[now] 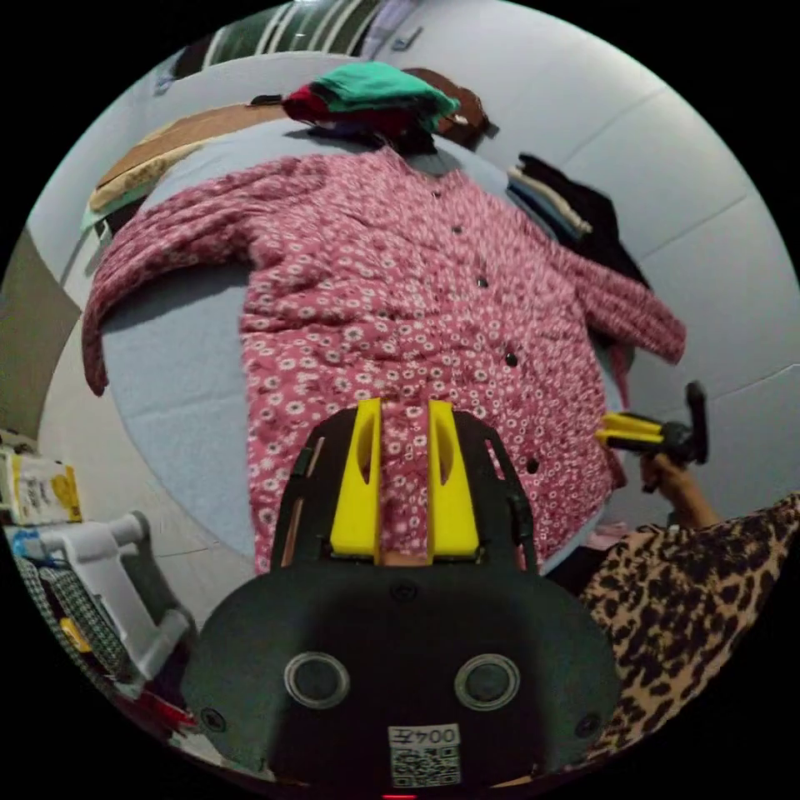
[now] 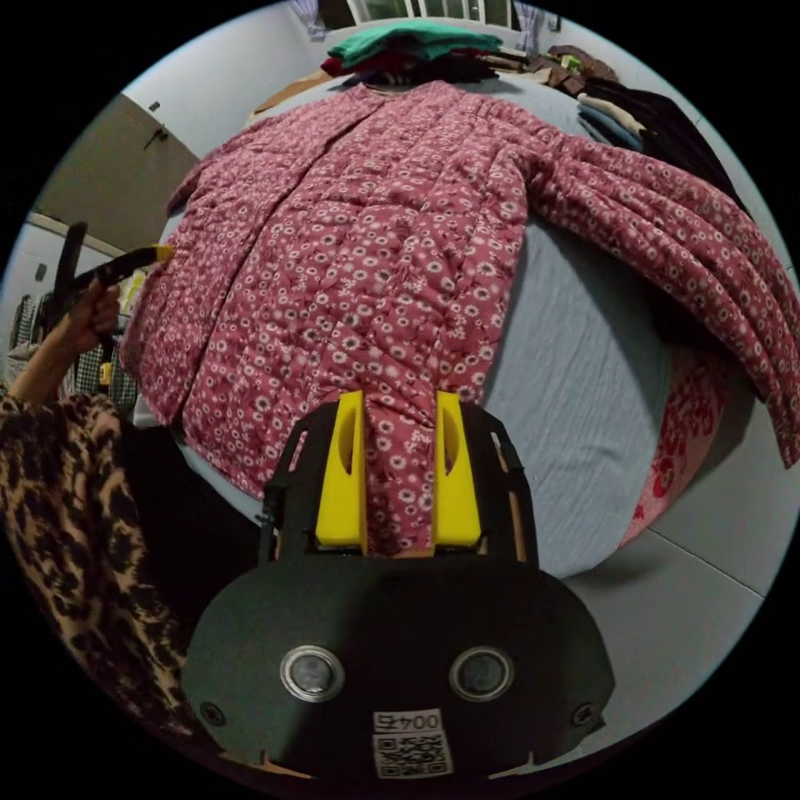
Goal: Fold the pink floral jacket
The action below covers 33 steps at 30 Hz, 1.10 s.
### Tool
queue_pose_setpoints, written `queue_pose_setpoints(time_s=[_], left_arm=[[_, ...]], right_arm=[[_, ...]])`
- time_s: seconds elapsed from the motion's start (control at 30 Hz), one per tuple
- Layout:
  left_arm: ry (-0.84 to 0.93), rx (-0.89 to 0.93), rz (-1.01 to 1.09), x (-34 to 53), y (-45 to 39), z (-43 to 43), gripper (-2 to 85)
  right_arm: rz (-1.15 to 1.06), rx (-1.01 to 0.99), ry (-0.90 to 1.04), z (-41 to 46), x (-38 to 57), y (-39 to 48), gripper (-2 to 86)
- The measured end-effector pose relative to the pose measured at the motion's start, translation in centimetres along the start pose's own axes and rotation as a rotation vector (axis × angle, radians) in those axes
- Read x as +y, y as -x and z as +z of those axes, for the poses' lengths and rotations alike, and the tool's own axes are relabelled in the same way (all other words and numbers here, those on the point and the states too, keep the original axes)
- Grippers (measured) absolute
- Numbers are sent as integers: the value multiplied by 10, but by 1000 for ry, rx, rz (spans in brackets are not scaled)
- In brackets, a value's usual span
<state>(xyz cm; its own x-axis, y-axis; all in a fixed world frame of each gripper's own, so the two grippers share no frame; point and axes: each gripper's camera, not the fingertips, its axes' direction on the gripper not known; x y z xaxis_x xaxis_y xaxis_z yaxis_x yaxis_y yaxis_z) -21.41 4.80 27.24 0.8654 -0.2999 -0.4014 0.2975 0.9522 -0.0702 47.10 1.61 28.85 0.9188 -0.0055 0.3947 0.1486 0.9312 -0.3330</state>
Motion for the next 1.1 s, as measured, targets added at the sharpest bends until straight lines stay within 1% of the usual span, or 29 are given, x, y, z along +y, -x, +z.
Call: queue_pose_setpoints(time_s=[0.07,0.13,0.3,0.4,0.47,0.53,0.6,0.67,0.77,0.93,0.97,1.03,1.1], left_arm=[[15,-42,-33,20,28,-18,109],[15,-71,-103,54,64,-37,118],[38,38,-246,110,111,-40,127],[11,62,-280,122,118,-33,111],[-2,70,-290,120,119,-34,76],[30,-18,-261,116,117,-38,41],[73,-82,-233,120,123,-34,29],[112,-81,-262,124,136,-28,20],[133,-130,-217,116,135,-37,12],[3,-199,-145,109,134,-96,25],[-10,-207,-136,108,134,-101,28],[-47,-215,-102,96,133,-111,43],[-52,-177,-74,82,133,-111,57]], right_arm=[[2,10,-12,3,-2,4,125],[16,1,17,4,-13,6,125],[-8,51,62,9,-30,19,122],[-5,68,99,12,-41,26,123],[-10,68,133,13,-48,28,123],[-27,69,176,15,-58,32,123],[-42,80,179,17,-61,35,123],[-43,81,152,18,-61,37,122],[-55,53,113,18,-56,38,124],[26,9,13,-4,-31,35,133],[29,11,17,-3,-29,37,134],[4,31,102,18,-21,45,135],[-7,67,64,18,-18,50,135]])
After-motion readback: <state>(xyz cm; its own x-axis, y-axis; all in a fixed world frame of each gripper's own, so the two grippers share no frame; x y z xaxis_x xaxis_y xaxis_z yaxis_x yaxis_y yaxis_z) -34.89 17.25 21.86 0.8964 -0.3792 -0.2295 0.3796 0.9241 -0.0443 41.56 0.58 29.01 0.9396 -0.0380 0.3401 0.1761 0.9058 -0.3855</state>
